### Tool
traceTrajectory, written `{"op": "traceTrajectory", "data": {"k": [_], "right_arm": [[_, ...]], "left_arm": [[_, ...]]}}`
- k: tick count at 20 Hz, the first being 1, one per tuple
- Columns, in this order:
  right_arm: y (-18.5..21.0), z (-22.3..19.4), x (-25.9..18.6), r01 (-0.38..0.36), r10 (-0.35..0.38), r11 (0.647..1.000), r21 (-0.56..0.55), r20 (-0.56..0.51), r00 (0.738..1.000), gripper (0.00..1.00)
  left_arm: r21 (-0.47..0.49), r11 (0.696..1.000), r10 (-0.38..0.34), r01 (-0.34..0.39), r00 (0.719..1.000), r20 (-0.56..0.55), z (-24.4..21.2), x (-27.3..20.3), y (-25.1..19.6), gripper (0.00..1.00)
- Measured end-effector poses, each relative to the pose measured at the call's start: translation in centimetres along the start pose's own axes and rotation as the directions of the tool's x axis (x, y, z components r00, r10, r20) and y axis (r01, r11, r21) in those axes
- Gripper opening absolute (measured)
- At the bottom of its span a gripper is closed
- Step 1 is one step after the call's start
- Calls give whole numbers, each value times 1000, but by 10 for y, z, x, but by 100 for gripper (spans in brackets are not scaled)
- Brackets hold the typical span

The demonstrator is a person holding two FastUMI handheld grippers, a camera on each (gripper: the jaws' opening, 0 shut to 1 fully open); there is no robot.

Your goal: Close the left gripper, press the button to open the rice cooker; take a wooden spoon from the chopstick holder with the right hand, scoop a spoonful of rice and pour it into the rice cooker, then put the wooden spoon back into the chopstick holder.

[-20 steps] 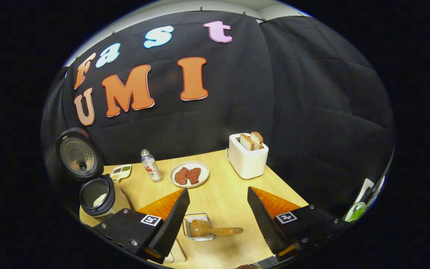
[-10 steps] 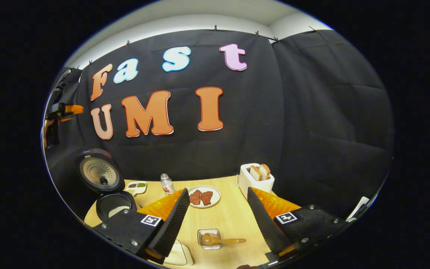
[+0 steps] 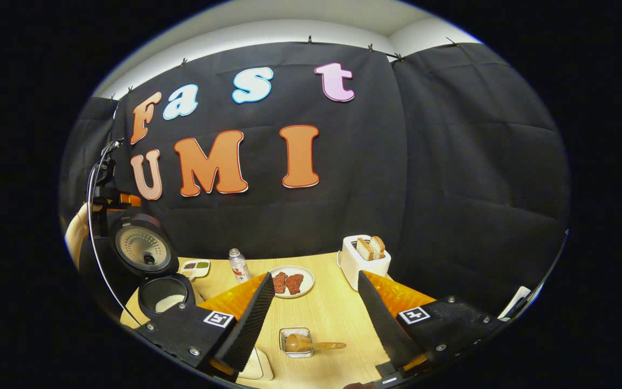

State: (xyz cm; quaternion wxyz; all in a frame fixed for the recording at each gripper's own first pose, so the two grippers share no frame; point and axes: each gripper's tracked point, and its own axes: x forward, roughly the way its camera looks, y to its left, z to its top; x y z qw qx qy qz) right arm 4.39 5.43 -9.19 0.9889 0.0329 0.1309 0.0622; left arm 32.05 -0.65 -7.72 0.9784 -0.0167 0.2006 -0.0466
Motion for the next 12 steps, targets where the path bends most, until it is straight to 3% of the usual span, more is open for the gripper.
{"op": "traceTrajectory", "data": {"k": [1,6,10,12], "right_arm": [[0,0,0,-4,4,1000,1,-3,1000,95],[7,-2,4,-52,52,998,26,-14,999,95],[14,-5,4,-108,108,994,16,-24,994,95],[16,-10,2,-133,133,991,15,-36,990,95]], "left_arm": [[10,1000,-3,3,1000,-26,-14,-1,-2,100],[-115,988,-105,101,994,-32,-52,-34,-32,100],[-1,999,-33,33,997,-70,-106,-63,-37,100],[5,1000,-10,10,998,-62,-129,-74,-45,100]]}}
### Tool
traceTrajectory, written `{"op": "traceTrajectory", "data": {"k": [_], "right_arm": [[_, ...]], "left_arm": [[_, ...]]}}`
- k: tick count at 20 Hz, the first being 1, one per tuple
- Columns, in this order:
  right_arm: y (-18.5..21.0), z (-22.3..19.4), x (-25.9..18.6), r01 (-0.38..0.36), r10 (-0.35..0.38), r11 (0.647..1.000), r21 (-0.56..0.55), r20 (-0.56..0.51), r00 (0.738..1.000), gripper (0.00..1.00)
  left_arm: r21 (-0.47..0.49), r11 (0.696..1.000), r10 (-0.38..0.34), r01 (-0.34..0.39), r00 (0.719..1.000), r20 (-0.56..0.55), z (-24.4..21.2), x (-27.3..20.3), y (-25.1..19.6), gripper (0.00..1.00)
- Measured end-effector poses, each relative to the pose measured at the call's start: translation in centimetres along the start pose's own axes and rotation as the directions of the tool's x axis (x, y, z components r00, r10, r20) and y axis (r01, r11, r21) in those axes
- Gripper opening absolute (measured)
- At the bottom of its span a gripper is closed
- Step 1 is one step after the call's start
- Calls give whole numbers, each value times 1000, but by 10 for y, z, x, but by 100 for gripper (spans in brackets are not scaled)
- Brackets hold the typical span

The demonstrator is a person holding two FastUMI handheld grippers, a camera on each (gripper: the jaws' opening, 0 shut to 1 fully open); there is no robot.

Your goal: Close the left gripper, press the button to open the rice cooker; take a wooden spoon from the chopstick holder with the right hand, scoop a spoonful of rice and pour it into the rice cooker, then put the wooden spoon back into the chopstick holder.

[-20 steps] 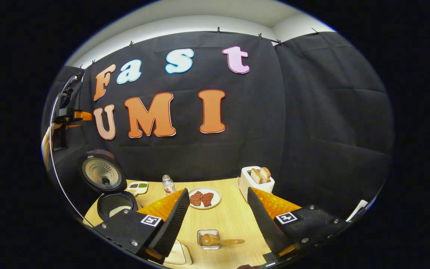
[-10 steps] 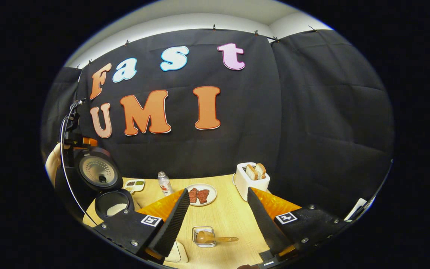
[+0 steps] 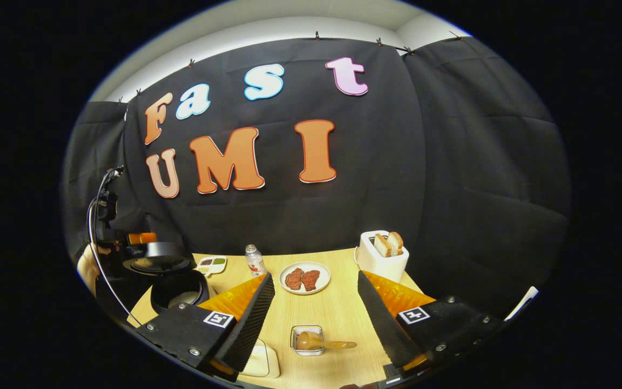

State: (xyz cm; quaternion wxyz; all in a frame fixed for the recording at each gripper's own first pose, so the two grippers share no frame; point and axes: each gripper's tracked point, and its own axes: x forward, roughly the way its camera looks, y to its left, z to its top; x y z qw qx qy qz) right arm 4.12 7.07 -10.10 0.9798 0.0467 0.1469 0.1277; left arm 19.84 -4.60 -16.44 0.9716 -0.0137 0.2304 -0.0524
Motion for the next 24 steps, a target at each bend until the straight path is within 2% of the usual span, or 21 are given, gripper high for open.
{"op": "traceTrajectory", "data": {"k": [5,9,11,13,15,17,21,24], "right_arm": [[-2,-22,-5,-48,49,999,9,-48,998,95],[-9,-37,-9,-61,61,998,11,-79,995,95],[-12,-44,-11,-67,69,997,24,-95,993,95],[-17,-49,-11,-68,71,997,28,-108,992,95],[-21,-52,-12,-64,66,998,24,-115,991,95],[-23,-54,-12,-67,69,998,19,-120,990,95],[-20,-60,-8,-80,81,997,8,-134,988,95],[-24,-61,-6,-74,75,997,13,-133,988,95]], "left_arm": [[-112,994,-8,5,1000,-19,-64,-20,-21,100],[-34,999,33,-34,999,-17,-99,-24,-29,100],[-26,999,45,-47,997,-66,-122,-24,-33,100],[22,998,68,-66,993,-98,-142,-21,-34,100],[33,996,86,-84,994,-68,-139,-23,-34,100],[0,996,92,-92,992,-81,-145,-24,-34,100],[34,994,111,-108,990,-86,-152,-24,-36,100],[35,995,93,-91,992,-82,-148,-23,-38,100]]}}
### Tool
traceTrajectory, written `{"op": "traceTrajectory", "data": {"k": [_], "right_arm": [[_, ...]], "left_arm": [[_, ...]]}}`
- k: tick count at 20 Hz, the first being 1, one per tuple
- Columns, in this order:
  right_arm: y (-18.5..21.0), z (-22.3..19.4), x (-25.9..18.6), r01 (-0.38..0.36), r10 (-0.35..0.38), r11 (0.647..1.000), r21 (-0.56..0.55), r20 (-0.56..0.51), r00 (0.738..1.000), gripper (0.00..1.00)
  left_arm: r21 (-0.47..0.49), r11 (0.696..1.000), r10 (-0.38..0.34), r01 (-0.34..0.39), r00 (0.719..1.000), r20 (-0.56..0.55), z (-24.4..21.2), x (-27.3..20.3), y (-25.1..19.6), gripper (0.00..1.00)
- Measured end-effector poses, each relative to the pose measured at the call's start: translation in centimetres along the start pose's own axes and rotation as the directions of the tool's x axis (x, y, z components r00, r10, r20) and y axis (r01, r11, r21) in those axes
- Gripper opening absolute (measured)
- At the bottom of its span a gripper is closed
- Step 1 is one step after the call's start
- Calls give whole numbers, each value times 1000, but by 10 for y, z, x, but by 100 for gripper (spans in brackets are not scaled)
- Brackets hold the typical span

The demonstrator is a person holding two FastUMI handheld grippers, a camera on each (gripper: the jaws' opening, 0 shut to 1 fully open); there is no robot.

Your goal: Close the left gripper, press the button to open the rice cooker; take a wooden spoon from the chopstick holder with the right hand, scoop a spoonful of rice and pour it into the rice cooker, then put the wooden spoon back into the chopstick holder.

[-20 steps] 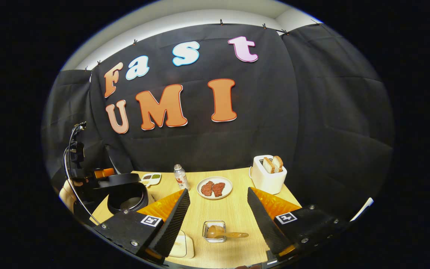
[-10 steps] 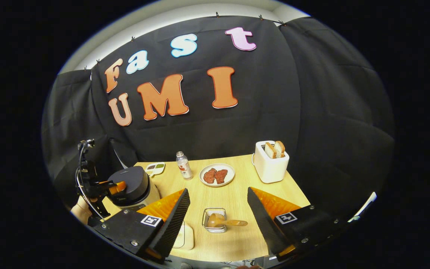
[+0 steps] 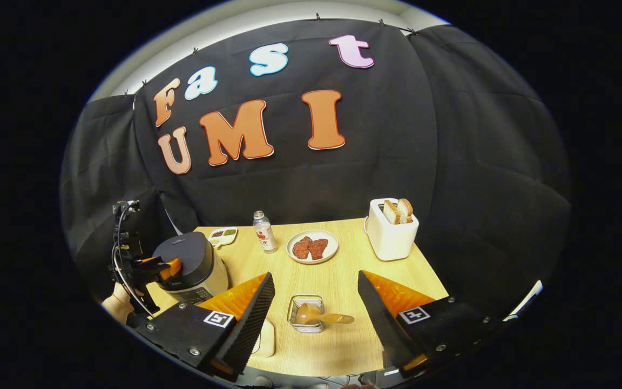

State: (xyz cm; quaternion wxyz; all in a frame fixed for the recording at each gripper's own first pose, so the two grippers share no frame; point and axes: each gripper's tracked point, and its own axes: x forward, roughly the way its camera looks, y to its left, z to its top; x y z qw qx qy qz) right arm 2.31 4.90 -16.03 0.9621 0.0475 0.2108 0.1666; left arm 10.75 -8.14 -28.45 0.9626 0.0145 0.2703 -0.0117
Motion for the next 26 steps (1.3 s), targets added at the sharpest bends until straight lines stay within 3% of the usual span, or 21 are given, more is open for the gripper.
{"op": "traceTrajectory", "data": {"k": [2,4,7,10,15,16,18,22,23,24,26], "right_arm": [[-4,5,1,8,-9,1000,9,9,1000,100],[-9,13,0,25,-25,1000,8,28,999,95],[-12,27,-2,39,-39,999,11,56,998,95],[-10,44,-5,31,-33,999,31,84,996,95],[-20,80,-15,62,-65,998,22,154,986,95],[-22,90,-19,68,-71,997,25,171,983,100],[-28,106,-28,85,-89,996,29,207,974,95],[-44,128,-46,132,-135,991,30,262,956,95],[-46,129,-49,137,-142,990,36,268,953,100],[-49,129,-53,143,-149,989,41,272,951,95],[-57,129,-55,158,-163,987,41,275,947,95]], "left_arm": [[10,1000,-17,17,999,-42,-1,-6,1,100],[6,1000,-19,19,999,-38,16,-16,8,100],[-41,997,-69,71,997,40,65,-44,8,100],[-19,996,-86,89,987,135,122,-82,15,100],[4,995,-94,98,945,313,209,-164,26,100],[0,996,-83,88,937,340,221,-179,32,100],[4,997,-67,72,916,396,242,-207,45,100],[-23,998,-48,67,876,480,262,-245,58,100],[-27,998,-44,65,878,476,259,-248,61,100],[-29,997,-48,70,878,477,258,-251,61,100],[-37,997,-42,68,877,479,258,-255,65,100]]}}
